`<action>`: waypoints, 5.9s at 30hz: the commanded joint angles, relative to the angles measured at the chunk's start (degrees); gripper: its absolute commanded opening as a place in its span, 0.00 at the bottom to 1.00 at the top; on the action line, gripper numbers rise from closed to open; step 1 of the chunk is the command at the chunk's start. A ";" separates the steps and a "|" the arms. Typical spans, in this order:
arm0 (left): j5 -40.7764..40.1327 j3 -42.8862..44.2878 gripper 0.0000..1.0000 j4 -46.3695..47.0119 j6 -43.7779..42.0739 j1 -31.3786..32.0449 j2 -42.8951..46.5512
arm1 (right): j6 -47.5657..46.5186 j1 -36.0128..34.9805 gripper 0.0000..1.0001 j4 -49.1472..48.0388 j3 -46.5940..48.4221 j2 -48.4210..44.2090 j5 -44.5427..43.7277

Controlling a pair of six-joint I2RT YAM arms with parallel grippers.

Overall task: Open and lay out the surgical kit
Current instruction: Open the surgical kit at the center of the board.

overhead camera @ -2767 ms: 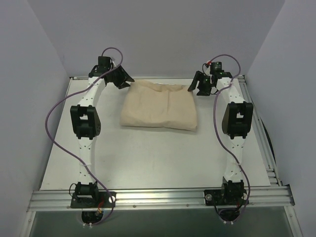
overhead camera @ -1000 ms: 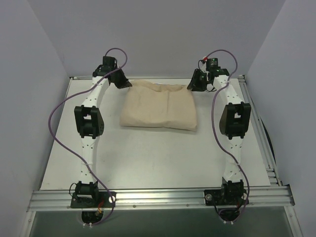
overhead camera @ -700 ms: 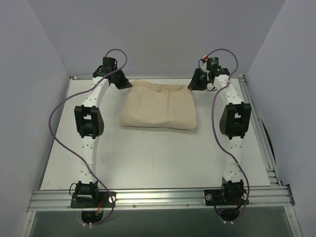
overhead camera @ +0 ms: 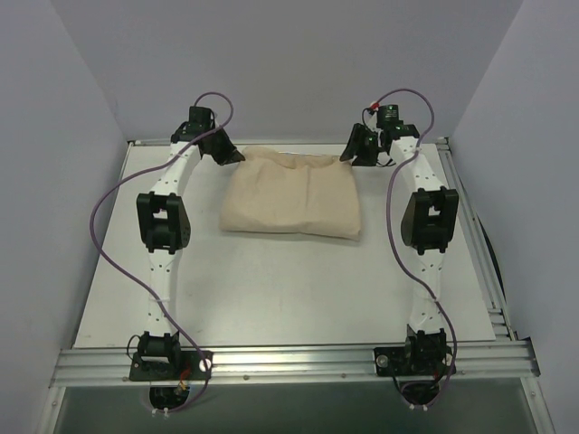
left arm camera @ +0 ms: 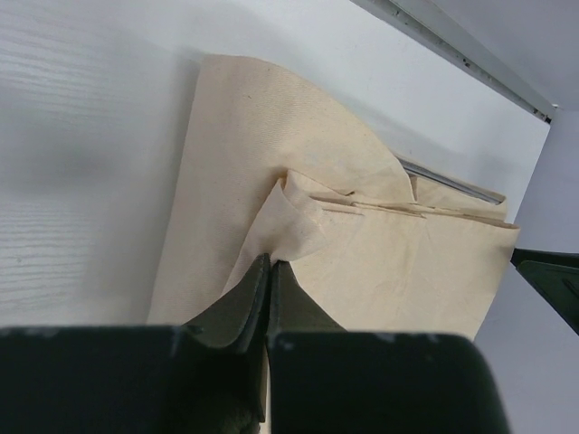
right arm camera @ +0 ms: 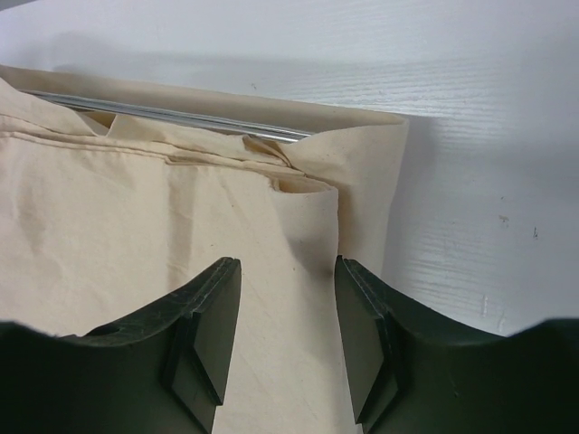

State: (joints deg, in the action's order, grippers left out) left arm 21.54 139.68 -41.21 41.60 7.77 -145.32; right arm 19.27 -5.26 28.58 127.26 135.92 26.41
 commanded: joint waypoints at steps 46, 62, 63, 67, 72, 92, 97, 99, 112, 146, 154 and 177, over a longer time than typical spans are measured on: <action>2.89 -34.61 0.02 -4.22 -1.09 0.49 37.98 | 3.41 -3.27 0.00 1.31 -27.13 -30.34 2.93; -0.71 -83.41 0.25 -23.03 -0.38 1.37 89.30 | 7.19 -9.16 0.23 14.46 -76.36 -77.71 2.59; -0.62 -84.12 0.30 -24.69 -0.47 1.28 90.46 | 7.36 -9.16 0.32 15.71 -77.16 -78.78 2.59; -0.96 -83.70 0.46 -27.69 -3.53 1.28 91.44 | 9.03 -9.16 0.63 17.48 -75.85 -81.95 1.19; -5.71 -72.83 0.60 -28.75 -8.64 1.37 86.18 | 8.07 -9.07 0.68 13.27 -66.54 -73.71 -3.91; -10.20 -49.77 0.48 -13.55 -19.98 2.60 45.85 | -0.19 -5.99 0.50 -1.52 -38.43 -30.04 -10.93; -9.32 -41.60 0.50 -13.19 -21.74 2.51 37.84 | -3.01 -5.82 0.51 0.95 -33.93 -24.48 -14.11; -9.15 -39.23 0.50 -12.93 -22.27 2.43 34.76 | -3.10 -5.82 0.51 0.78 -33.13 -22.98 -14.81; -5.46 -26.21 0.46 -12.23 -20.69 1.02 18.77 | -3.97 -5.11 0.22 1.13 -28.48 -14.02 -13.23; -26.26 -5.90 0.60 -14.69 -15.85 1.10 18.65 | 1.56 -0.90 0.68 3.93 -1.86 -3.02 -11.64; -17.43 -23.70 0.65 -10.75 -20.69 14.01 37.20 | 2.36 -0.46 0.73 6.42 -28.78 -28.39 -9.64; -7.22 -57.59 0.76 9.40 -11.80 36.52 61.56 | 4.11 -3.71 0.66 -3.34 -79.62 -61.92 12.51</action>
State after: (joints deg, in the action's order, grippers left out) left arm 13.87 81.25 -35.55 29.91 43.57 -84.88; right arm 23.77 -8.58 27.66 48.69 74.24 37.56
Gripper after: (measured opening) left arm 0.760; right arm 0.671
